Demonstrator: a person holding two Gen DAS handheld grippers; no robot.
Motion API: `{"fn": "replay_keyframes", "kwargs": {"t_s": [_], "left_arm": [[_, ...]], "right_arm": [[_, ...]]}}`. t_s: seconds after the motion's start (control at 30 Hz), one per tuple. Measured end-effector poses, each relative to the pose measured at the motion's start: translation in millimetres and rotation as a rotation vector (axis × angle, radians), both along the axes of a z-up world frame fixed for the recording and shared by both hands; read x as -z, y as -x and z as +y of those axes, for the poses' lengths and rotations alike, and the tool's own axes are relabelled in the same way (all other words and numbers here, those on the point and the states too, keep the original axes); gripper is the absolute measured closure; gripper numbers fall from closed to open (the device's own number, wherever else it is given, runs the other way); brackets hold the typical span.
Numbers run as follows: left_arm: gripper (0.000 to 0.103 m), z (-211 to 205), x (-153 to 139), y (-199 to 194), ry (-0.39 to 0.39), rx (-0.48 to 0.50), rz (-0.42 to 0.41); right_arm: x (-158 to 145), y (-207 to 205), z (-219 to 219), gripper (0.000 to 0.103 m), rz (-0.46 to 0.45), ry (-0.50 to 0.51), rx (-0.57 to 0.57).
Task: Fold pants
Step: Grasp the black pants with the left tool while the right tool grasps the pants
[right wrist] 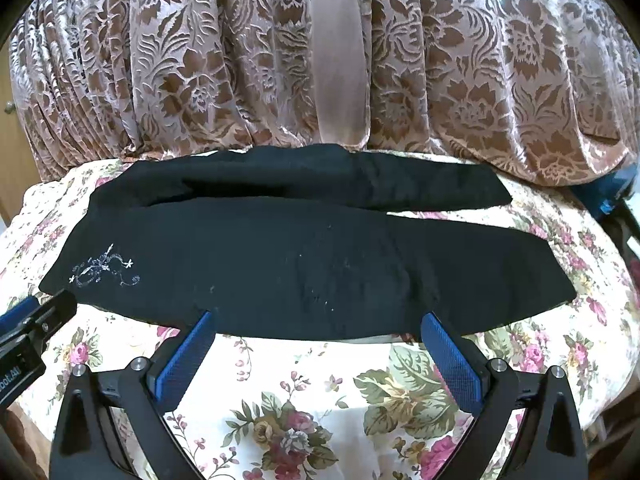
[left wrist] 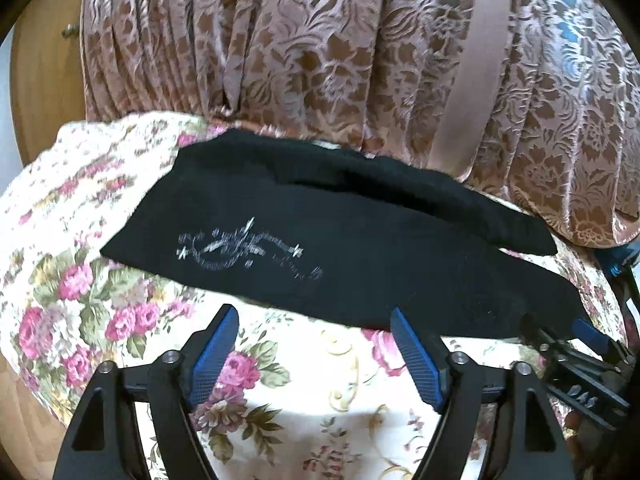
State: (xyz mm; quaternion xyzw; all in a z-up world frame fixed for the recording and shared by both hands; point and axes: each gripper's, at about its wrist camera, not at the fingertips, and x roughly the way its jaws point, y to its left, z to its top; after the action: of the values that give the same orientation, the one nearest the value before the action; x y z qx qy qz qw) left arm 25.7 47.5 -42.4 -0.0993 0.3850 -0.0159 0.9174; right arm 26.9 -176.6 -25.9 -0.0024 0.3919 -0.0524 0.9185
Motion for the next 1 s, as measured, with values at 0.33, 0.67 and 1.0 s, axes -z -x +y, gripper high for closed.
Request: {"fn": "replay_keyframes", "kwargs": {"t_s": [0.33, 0.67, 1.0], "left_arm": [[0.009, 116.6, 50.0, -16.4, 0.28, -0.165, 0.139], [0.0, 194.4, 83.3, -65.2, 0.444, -0.326, 0.156], [0.062, 223.1, 98.3, -112.3, 0.551, -0.451, 0.18]], "right_arm": [[45.3, 2.3, -93.4, 0.0, 0.108, -0.601, -0.044], [76.8, 1.1, -171.8, 0.016, 0.178, -0.861, 0.099], [109.1, -57.1, -173.9, 0.045, 0.187, -1.021, 0.151]]}}
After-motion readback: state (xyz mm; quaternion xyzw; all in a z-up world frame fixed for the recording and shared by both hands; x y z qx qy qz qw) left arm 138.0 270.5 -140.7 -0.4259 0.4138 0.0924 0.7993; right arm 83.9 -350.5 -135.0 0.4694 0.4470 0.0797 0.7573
